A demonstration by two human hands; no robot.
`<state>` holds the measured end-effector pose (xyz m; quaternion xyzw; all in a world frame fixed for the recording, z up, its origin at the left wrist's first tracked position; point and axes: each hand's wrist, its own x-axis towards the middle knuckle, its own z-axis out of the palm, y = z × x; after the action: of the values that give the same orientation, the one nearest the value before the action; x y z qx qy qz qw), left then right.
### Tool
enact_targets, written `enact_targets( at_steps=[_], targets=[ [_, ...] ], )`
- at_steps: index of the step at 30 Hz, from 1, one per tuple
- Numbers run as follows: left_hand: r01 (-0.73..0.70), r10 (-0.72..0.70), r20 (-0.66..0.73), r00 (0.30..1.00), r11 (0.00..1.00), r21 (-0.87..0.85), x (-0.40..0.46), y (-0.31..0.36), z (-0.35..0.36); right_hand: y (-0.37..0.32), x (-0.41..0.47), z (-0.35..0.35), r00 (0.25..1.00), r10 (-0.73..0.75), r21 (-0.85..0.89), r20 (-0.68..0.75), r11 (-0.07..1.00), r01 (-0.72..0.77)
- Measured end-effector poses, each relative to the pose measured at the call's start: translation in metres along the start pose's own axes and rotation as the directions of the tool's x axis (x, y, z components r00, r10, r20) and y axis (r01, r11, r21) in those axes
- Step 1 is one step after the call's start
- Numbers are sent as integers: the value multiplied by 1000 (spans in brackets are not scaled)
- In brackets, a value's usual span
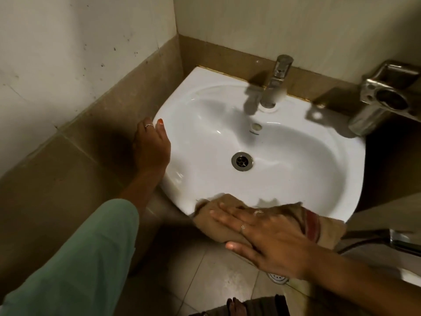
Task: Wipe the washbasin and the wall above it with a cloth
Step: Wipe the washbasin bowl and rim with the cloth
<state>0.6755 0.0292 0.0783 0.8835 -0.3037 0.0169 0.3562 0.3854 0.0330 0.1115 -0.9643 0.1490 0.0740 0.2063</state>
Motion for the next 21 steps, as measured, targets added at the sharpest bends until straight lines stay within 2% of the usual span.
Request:
enact_targets(
  at_steps=[2,5,9,12,16,21],
  targets=[
    [-9,9,14,1000,1000,19,1,0,0,16,-17,-17,990,107,12,89,994,-109],
    [0,-1,28,1000,999,50,2,1,1,53,-37,-37,933,282,-101,224,959,-265],
    [37,-43,46,998,993,109,4,0,3,111,-32,-51,864,411,-275,291,901,-336],
    [50,-54,29,998,989,136,3,-2,5,153,-13,-49,836,462,-430,297,846,-315],
    [25,-27,18,999,995,99,5,-4,6,187,12,-35,906,391,-515,162,817,-260],
    [28,-30,26,999,996,80,4,-4,6,211,47,-16,975,221,-485,16,854,-186]
  ],
)
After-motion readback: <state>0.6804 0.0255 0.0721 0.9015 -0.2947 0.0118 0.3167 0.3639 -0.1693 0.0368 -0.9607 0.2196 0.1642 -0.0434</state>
